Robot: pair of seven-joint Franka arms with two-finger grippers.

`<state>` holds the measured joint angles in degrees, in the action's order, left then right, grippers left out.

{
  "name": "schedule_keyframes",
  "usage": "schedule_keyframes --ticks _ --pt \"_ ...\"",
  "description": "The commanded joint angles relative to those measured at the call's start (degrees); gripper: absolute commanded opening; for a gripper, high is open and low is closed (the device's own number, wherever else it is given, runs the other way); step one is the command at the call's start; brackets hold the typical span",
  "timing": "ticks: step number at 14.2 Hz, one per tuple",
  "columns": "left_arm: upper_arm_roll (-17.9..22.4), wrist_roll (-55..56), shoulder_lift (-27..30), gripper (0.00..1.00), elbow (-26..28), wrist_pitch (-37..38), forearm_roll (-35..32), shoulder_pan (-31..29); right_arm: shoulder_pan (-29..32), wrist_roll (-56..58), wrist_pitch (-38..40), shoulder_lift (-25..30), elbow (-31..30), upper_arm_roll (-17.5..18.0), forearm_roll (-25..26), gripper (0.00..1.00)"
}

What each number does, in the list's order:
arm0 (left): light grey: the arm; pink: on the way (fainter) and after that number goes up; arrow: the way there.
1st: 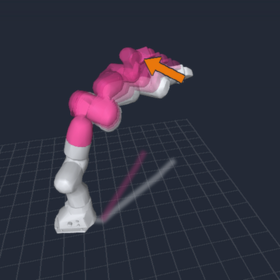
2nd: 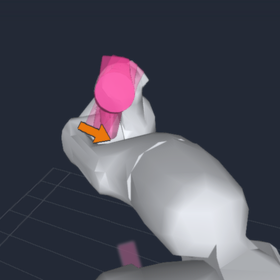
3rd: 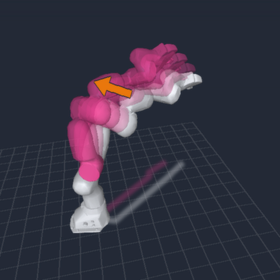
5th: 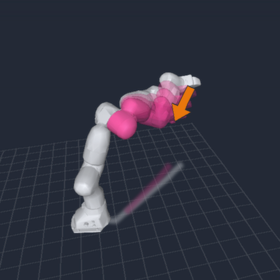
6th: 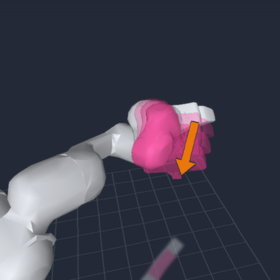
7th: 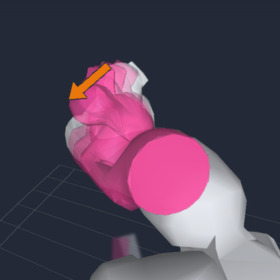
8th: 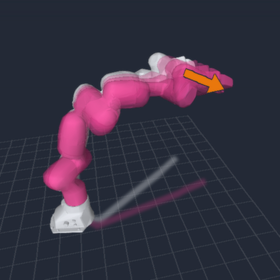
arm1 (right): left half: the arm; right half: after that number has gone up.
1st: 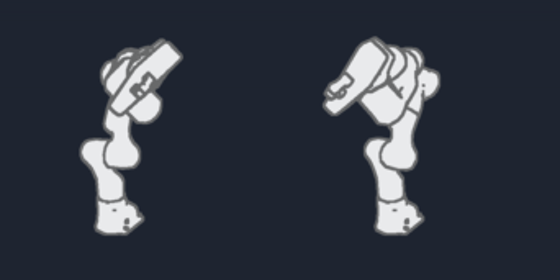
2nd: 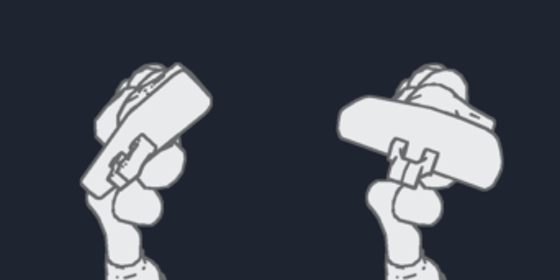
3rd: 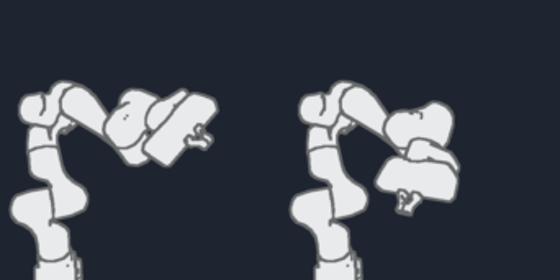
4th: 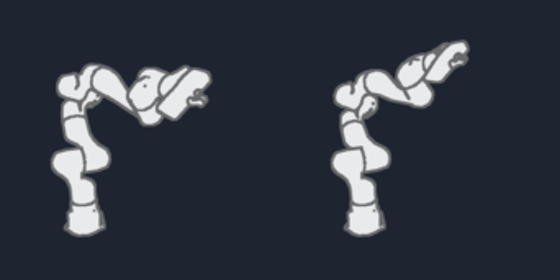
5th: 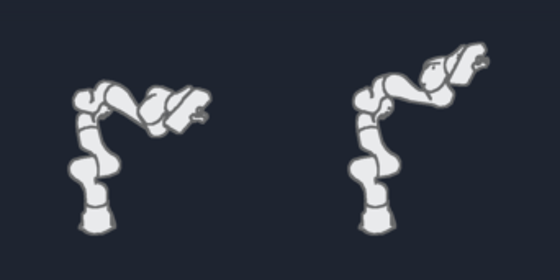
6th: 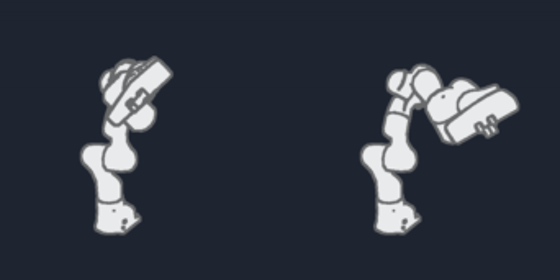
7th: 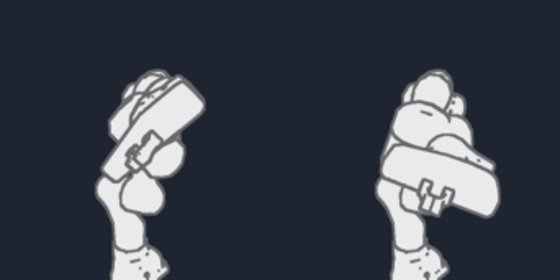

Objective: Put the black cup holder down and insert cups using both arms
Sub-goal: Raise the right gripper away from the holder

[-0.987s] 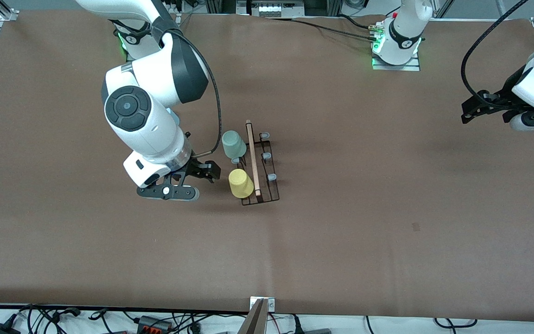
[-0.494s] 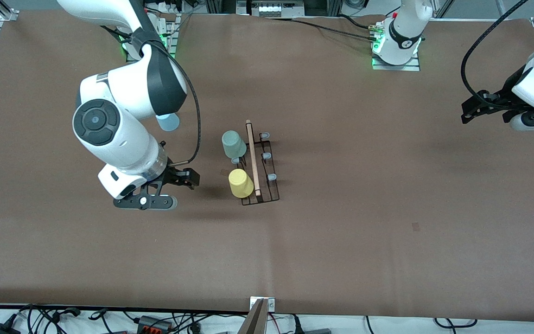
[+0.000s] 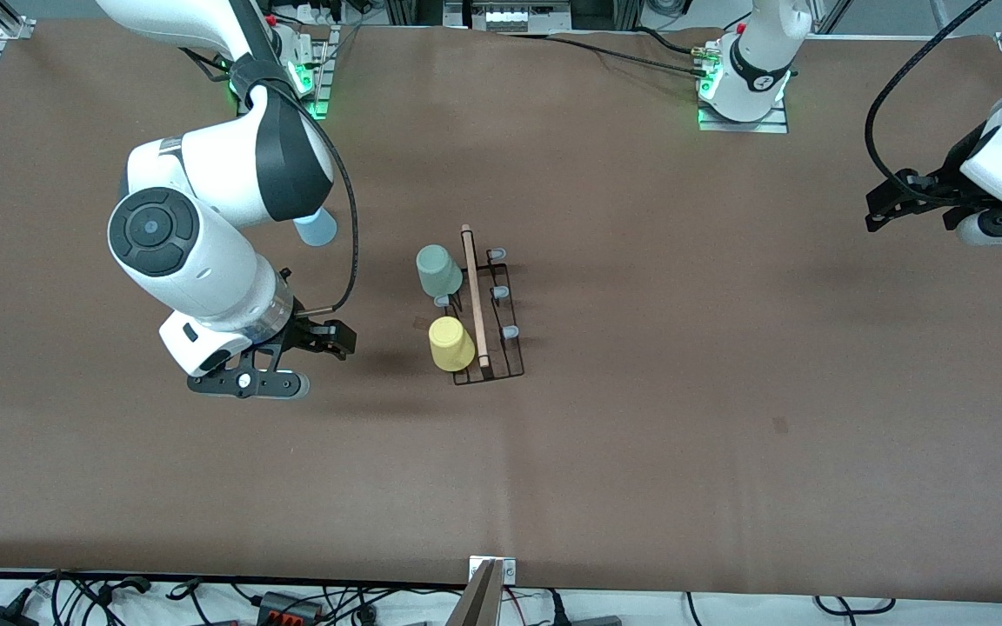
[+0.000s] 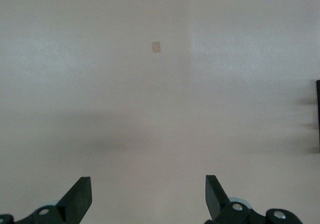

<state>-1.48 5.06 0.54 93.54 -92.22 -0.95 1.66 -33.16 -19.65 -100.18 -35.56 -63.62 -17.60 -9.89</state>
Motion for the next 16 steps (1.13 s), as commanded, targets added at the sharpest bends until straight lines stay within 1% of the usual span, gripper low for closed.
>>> schedule_keyframes --ticks 1,3,5,10,13,14,16 --pt "0.0 -1.2 0.4 1.00 -0.1 -0.2 1.5 -0.3 0.6 0.8 0.8 1.1 -0.5 -0.2 0.3 1.00" --pt "0.0 -1.2 0.4 1.00 -0.1 -0.2 1.5 -0.3 2.0 0.8 1.0 1.5 -0.5 -0.2 0.0 1.00" --pt "0.0 -1.2 0.4 1.00 -0.1 -0.2 1.5 -0.3 2.3 1.2 2.4 1.8 -0.5 -2.7 0.3 1.00" --pt "0.0 -1.2 0.4 1.00 -0.1 -0.2 1.5 -0.3 3.5 3.8 2.7 4.4 -1.0 -4.7 0.4 1.00" --pt "0.0 -1.2 0.4 1.00 -0.1 -0.2 1.5 -0.3 9.8 4.3 2.4 8.7 -4.7 -2.9 0.2 1.00" --pt "0.0 -1.2 0.4 1.00 0.0 -0.2 1.5 -0.3 12.0 6.1 2.4 10.4 -6.0 -1.8 0.3 1.00" --pt "0.0 -1.2 0.5 1.00 -0.1 -0.2 1.5 -0.3 18.0 10.3 1.0 14.5 -10.6 1.6 0.4 1.00"
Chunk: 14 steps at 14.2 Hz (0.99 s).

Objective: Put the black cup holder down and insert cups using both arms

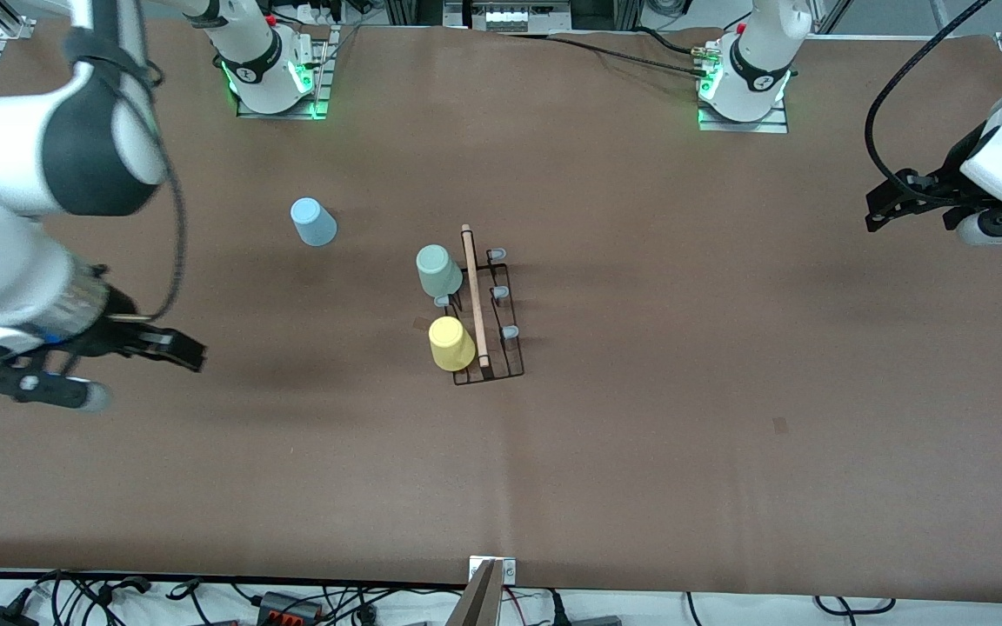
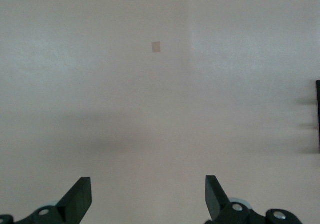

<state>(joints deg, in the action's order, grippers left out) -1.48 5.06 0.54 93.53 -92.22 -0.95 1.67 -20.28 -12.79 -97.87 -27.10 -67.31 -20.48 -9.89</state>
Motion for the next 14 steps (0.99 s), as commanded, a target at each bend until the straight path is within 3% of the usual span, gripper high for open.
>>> schedule_keyframes --ticks 1,3,7,11,14 --pt "0.0 -1.2 0.4 1.00 0.0 -0.2 1.5 -0.3 8.4 6.1 -2.3 8.6 -9.8 6.2 0.4 1.00" --pt "0.0 -1.2 0.4 1.00 -0.1 -0.2 1.5 -0.3 13.7 10.5 -2.6 11.4 -12.7 9.7 1.4 1.00" --pt "0.0 -1.0 0.4 1.00 -0.1 -0.2 1.5 -0.3 19.8 13.4 -2.1 13.2 -13.1 16.1 7.9 1.00" --pt "0.0 -0.9 0.4 1.00 -0.1 -0.1 1.5 -0.3 19.7 13.6 0.1 15.5 -15.0 16.2 8.3 1.00" --pt "0.0 -0.9 0.4 1.00 -0.1 -0.1 1.5 -0.3 19.6 13.7 -3.0 23.5 -26.4 16.5 10.4 1.00"
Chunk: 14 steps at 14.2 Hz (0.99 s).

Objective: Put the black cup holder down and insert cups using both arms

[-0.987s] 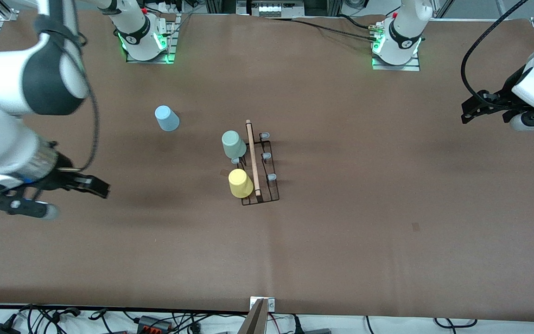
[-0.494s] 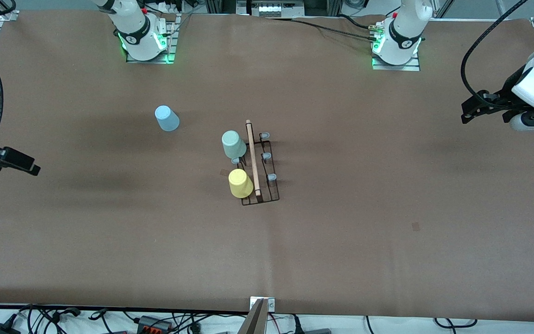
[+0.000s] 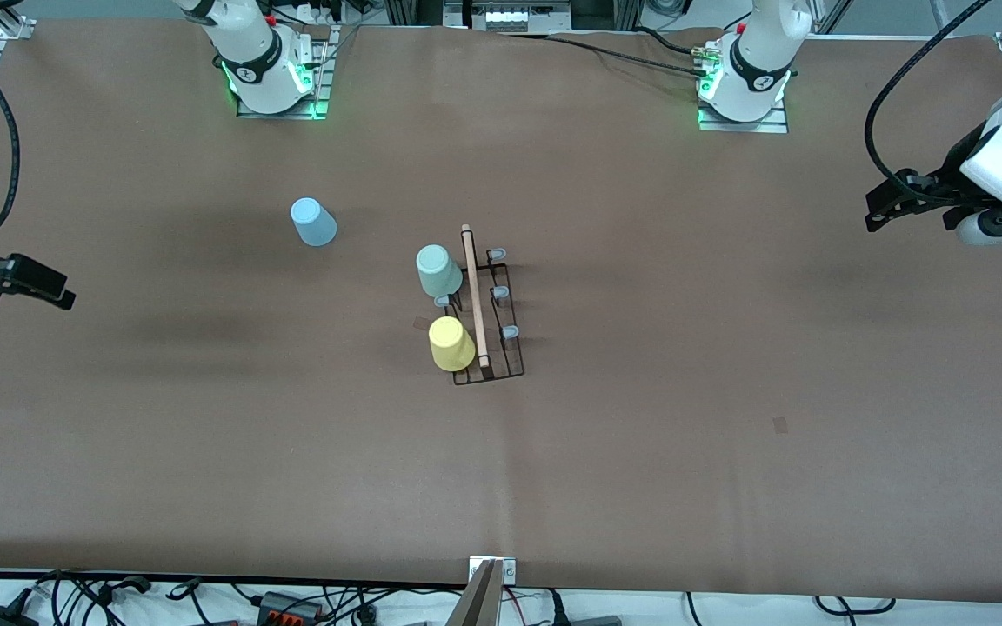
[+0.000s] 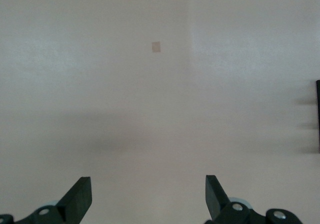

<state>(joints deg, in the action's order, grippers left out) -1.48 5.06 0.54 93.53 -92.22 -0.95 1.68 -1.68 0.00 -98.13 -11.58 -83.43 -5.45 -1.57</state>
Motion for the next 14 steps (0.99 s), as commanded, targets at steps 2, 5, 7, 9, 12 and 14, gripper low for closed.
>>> schedule_keyframes --ticks 2,5,7,9,12,14 --pt "0.0 -0.9 0.4 1.00 -0.1 -0.1 1.5 -0.3 1.1 1.2 -4.8 12.3 -16.6 1.5 2.5 1.00" --pt "0.0 -0.9 0.4 1.00 -0.1 0.0 1.5 -0.3 0.5 1.1 -5.6 13.4 -17.6 1.5 2.4 1.00" --pt "0.0 -0.9 0.4 1.00 -0.1 0.0 1.5 -0.3 0.2 0.8 -4.4 13.2 -16.9 1.5 2.4 1.00" --pt "0.0 -0.9 0.4 1.00 -0.1 0.0 1.5 -0.3 0.3 1.0 -2.6 13.5 -16.8 1.5 2.2 1.00" --pt "0.0 -0.8 0.4 1.00 -0.1 0.0 1.5 -0.2 0.1 1.2 -2.2 13.8 -16.8 1.7 2.4 1.00" --pt "0.0 -0.8 0.4 1.00 -0.1 0.0 1.5 -0.2 0.2 1.4 -1.3 14.3 -16.9 1.8 2.4 1.00"
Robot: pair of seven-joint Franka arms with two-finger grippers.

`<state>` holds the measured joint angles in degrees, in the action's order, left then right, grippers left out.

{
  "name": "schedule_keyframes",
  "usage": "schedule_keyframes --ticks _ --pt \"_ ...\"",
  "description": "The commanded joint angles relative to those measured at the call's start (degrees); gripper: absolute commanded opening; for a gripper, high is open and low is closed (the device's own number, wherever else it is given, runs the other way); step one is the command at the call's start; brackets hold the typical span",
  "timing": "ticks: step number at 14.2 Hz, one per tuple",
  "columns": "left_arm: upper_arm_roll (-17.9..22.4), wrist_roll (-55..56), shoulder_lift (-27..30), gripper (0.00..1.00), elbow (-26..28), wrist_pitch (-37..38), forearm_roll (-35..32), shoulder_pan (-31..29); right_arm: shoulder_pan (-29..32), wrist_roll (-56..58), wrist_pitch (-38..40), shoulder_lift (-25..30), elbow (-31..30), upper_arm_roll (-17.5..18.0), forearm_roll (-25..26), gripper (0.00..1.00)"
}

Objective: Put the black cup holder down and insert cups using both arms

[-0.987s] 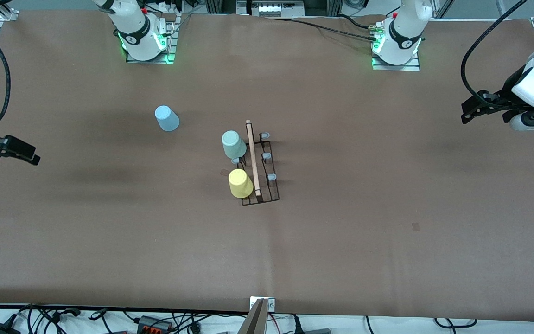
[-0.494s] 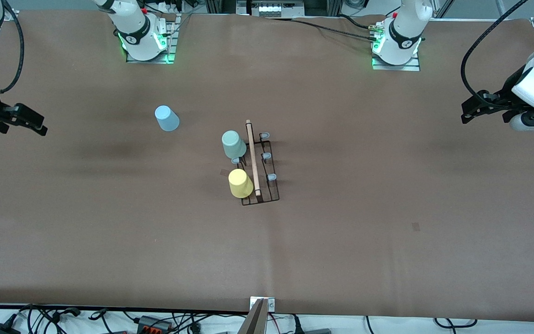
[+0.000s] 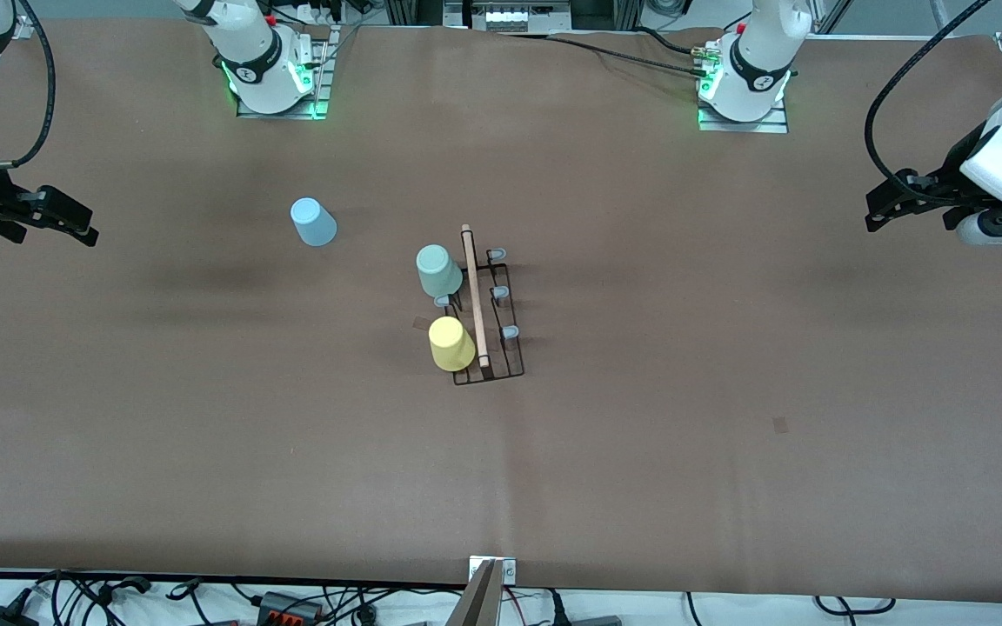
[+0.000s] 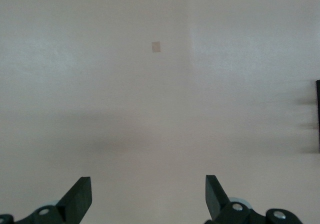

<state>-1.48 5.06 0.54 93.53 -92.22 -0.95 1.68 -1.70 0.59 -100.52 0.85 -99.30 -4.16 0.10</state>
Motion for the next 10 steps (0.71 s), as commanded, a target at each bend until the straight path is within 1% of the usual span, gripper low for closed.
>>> schedule_keyframes --ticks 1,6,10 --pt "0.0 -0.8 0.4 1.00 -0.1 0.0 1.5 -0.2 0.3 0.8 1.6 2.0 -1.0 0.6 0.7 1.00" --pt "0.0 -0.8 0.4 1.00 -0.1 0.0 1.5 -0.2 0.3 0.6 2.9 2.2 -1.2 0.6 0.7 1.00" --pt "0.0 -0.8 0.4 1.00 -0.1 0.0 1.5 -0.2 0.2 0.7 2.3 2.2 -1.3 0.6 0.7 1.00"
